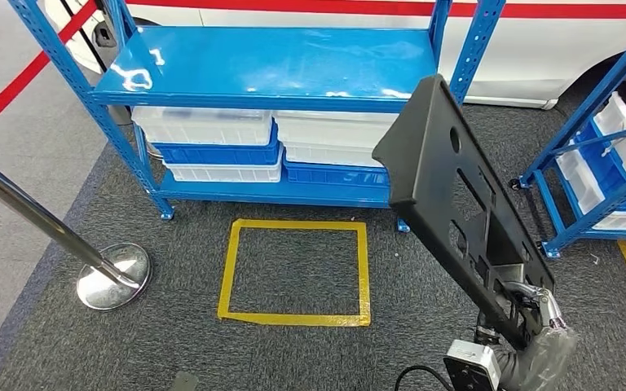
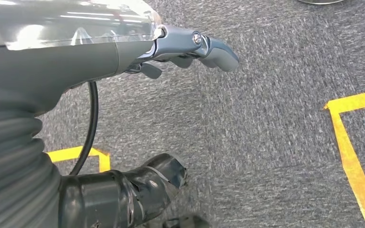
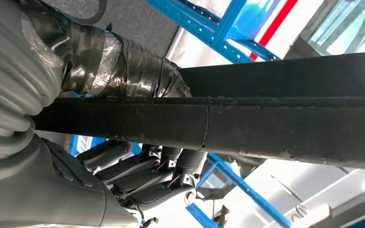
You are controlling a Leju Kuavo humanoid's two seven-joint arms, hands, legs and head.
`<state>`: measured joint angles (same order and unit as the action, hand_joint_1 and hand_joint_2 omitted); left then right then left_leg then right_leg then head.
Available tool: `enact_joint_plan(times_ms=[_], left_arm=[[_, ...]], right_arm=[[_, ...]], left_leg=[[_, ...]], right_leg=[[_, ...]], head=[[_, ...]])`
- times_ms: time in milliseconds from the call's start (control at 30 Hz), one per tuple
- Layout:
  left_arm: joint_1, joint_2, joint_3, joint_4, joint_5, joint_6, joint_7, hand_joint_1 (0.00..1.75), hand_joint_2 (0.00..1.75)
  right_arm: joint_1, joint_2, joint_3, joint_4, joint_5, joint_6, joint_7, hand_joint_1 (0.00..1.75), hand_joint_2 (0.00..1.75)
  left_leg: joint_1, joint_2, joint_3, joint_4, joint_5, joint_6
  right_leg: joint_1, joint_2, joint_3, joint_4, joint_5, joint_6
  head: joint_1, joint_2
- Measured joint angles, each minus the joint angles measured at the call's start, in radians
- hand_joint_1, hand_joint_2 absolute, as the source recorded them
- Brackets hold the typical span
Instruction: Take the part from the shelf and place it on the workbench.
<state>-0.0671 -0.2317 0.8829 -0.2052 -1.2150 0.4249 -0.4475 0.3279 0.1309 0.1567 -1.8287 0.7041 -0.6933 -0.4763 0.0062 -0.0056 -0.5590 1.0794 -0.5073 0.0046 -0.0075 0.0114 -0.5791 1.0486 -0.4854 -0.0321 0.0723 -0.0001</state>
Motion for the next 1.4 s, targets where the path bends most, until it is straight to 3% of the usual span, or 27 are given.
enact_joint_plan(times_ms=[67,133,200,300,333,367,400,500,567,633,700,767,833,867,900,933,1000,1067,1133,1200,1267,1333,1367,1400], left_arm=[[0.000,0.003,0.000,0.000,-0.001,-0.001,0.002,0.00,1.75],[0.000,0.003,0.000,0.000,-0.002,-0.001,0.003,0.00,1.75],[0.000,0.002,0.001,0.000,-0.003,-0.001,0.004,0.00,1.75],[0.001,0.002,0.004,0.000,-0.002,0.000,0.002,0.00,1.75],[0.002,0.002,0.004,0.000,-0.002,0.000,0.001,0.00,1.75],[0.003,0.001,0.005,0.000,-0.001,0.000,0.000,0.00,1.75],[0.003,0.001,0.006,0.000,-0.001,0.000,-0.001,0.00,1.75],[0.002,0.000,0.008,0.000,0.000,0.002,-0.006,0.00,1.75],[0.002,0.000,0.010,0.000,0.000,0.003,-0.009,0.00,1.75],[0.002,0.000,0.012,0.000,0.001,0.005,-0.010,0.00,1.75],[0.001,0.000,0.013,0.000,0.000,0.006,-0.010,0.00,1.75],[0.002,0.000,0.013,0.000,0.000,0.008,-0.011,0.00,1.75],[0.003,0.000,0.014,0.000,0.000,0.009,-0.011,0.00,1.75],[0.004,0.000,0.014,0.000,0.000,0.009,-0.011,0.00,1.75],[0.004,0.000,0.015,0.000,0.000,0.009,-0.010,0.00,1.75],[0.005,0.000,0.015,0.000,0.000,0.009,-0.010,0.00,1.75],[0.005,0.001,0.015,0.000,0.000,0.009,-0.010,0.00,1.75],[0.005,0.002,0.015,0.000,0.000,0.010,-0.010,0.00,1.75],[0.002,0.002,0.016,0.000,0.000,0.010,-0.010,0.00,1.75],[0.001,0.000,0.016,0.000,0.000,0.010,-0.010,0.00,1.75],[0.002,-0.002,0.017,0.000,0.000,0.010,-0.011,0.00,1.75],[0.003,-0.003,0.017,0.000,0.000,0.010,-0.011,0.00,1.75],[0.004,-0.004,0.017,0.000,0.000,0.010,-0.011,0.00,1.75],[0.004,-0.004,0.017,0.000,0.000,0.010,-0.011,0.00,1.75]], right_arm=[[0.004,0.006,-0.002,-0.004,-0.003,-0.002,-0.006,1.75,1.75],[0.011,0.010,-0.007,-0.007,-0.007,-0.003,-0.009,1.75,1.75],[0.015,0.012,-0.014,-0.010,-0.011,-0.003,-0.010,1.75,1.75],[0.019,0.013,-0.023,-0.012,-0.014,-0.004,-0.013,1.75,1.75],[0.020,0.013,-0.026,-0.012,-0.015,-0.004,-0.014,1.75,1.75],[0.022,0.013,-0.029,-0.012,-0.016,-0.004,-0.014,1.75,1.75],[0.022,0.013,-0.031,-0.012,-0.018,-0.004,-0.016,1.75,1.75],[0.022,0.014,-0.040,-0.014,-0.021,-0.004,-0.023,1.75,1.75],[0.024,0.016,-0.045,-0.016,-0.026,-0.004,-0.027,1.75,1.75],[0.028,0.019,-0.051,-0.019,-0.031,-0.004,-0.031,1.75,1.75],[0.031,0.023,-0.059,-0.023,-0.036,-0.004,-0.036,1.75,1.75],[0.033,0.030,-0.066,-0.027,-0.041,-0.005,-0.041,1.75,1.75],[0.036,0.033,-0.073,-0.029,-0.046,-0.005,-0.044,1.75,1.75],[0.038,0.034,-0.076,-0.029,-0.047,-0.005,-0.045,1.75,1.75],[0.040,0.035,-0.078,-0.029,-0.049,-0.005,-0.045,1.75,1.75],[0.042,0.037,-0.081,-0.030,-0.049,-0.005,-0.045,1.75,1.75],[0.042,0.040,-0.086,-0.031,-0.049,-0.005,-0.047,1.75,1.75],[0.043,0.043,-0.088,-0.032,-0.050,-0.005,-0.048,1.75,1.75],[0.046,0.045,-0.090,-0.033,-0.050,-0.006,-0.048,1.75,1.75],[0.050,0.046,-0.093,-0.036,-0.050,-0.006,-0.049,1.75,1.75],[0.050,0.047,-0.096,-0.039,-0.050,-0.006,-0.050,1.75,1.75],[0.052,0.047,-0.099,-0.040,-0.050,-0.006,-0.050,1.75,1.75],[0.053,0.047,-0.099,-0.040,-0.050,-0.006,-0.050,1.75,1.75],[0.054,0.047,-0.100,-0.040,-0.050,-0.006,-0.050,1.75,1.75]], left_leg=[[-0.005,-0.008,0.026,-0.059,0.010,0.009],[-0.004,-0.005,0.029,-0.072,0.017,0.013],[0.002,0.002,0.033,-0.091,0.029,0.021],[0.004,0.014,0.031,-0.098,0.037,0.028],[0.004,0.018,0.029,-0.096,0.037,0.028],[0.005,0.021,0.027,-0.093,0.036,0.027],[0.005,0.024,0.026,-0.090,0.035,0.026],[0.004,0.031,0.024,-0.073,0.023,0.013],[0.000,0.035,0.020,-0.061,0.016,0.002],[0.001,0.040,0.019,-0.060,0.016,-0.007],[0.004,0.036,0.012,-0.041,-0.004,-0.017],[0.006,0.024,-0.024,0.046,-0.062,-0.024],[0.006,0.018,-0.080,0.174,-0.120,-0.027],[0.006,0.017,-0.096,0.211,-0.127,-0.026],[0.006,0.016,-0.096,0.212,-0.114,-0.023],[0.005,0.014,-0.078,0.174,-0.083,-0.018],[0.002,-0.006,-0.015,0.041,-0.015,0.000],[-0.002,-0.026,0.023,-0.043,0.010,0.014],[-0.005,-0.026,0.029,-0.063,0.010,0.017],[0.001,-0.014,0.035,-0.084,0.020,0.019],[0.006,0.000,0.040,-0.100,0.029,0.023],[0.005,0.013,0.038,-0.100,0.030,0.027],[0.005,0.020,0.037,-0.097,0.029,0.027],[0.005,0.027,0.036,-0.094,0.027,0.026]], right_leg=[[-0.001,0.004,-0.006,0.000,0.004,0.009],[-0.002,0.006,-0.008,-0.004,0.009,0.020],[-0.001,0.004,-0.017,0.016,-0.010,0.030],[-0.005,-0.001,-0.089,0.176,-0.102,0.041],[-0.006,-0.001,-0.113,0.230,-0.121,0.045],[-0.008,-0.002,-0.124,0.255,-0.122,0.048],[-0.011,-0.005,-0.115,0.242,-0.103,0.050],[-0.014,-0.028,-0.024,0.064,-0.020,0.051],[-0.010,-0.035,0.001,0.009,-0.011,0.042],[-0.007,-0.026,-0.003,0.008,-0.010,0.029],[-0.007,-0.020,-0.004,0.004,-0.005,0.016],[-0.009,-0.015,-0.005,0.001,-0.001,0.007],[-0.006,-0.007,-0.008,0.002,0.000,0.004],[-0.005,-0.002,-0.009,0.003,0.000,0.003],[-0.003,0.004,-0.009,0.003,0.000,0.003],[-0.002,0.011,-0.008,0.004,0.000,0.003],[0.001,0.024,-0.006,0.004,0.000,0.004],[-0.001,0.036,-0.009,0.005,0.003,0.009],[-0.005,0.045,-0.015,0.001,0.010,0.020],[-0.003,0.034,-0.019,0.008,0.003,0.031],[-0.003,0.012,-0.051,0.079,-0.045,0.039],[-0.006,0.002,-0.108,0.200,-0.105,0.046],[-0.008,0.001,-0.127,0.242,-0.116,0.050],[-0.011,-0.001,-0.130,0.251,-0.108,0.054]], head=[[0.000,0.000],[-0.001,0.000],[0.000,0.000],[0.000,0.000],[0.000,0.000],[0.000,0.000],[0.000,0.000],[0.000,0.000],[0.000,0.000],[-0.001,0.000],[-0.001,0.000],[-0.001,0.000],[-0.001,0.000],[-0.001,0.000],[-0.001,0.000],[-0.001,0.000],[0.000,0.000],[0.000,0.000],[-0.001,0.000],[0.000,0.000],[0.000,0.000],[0.000,0.000],[0.001,0.000],[0.001,0.000]])
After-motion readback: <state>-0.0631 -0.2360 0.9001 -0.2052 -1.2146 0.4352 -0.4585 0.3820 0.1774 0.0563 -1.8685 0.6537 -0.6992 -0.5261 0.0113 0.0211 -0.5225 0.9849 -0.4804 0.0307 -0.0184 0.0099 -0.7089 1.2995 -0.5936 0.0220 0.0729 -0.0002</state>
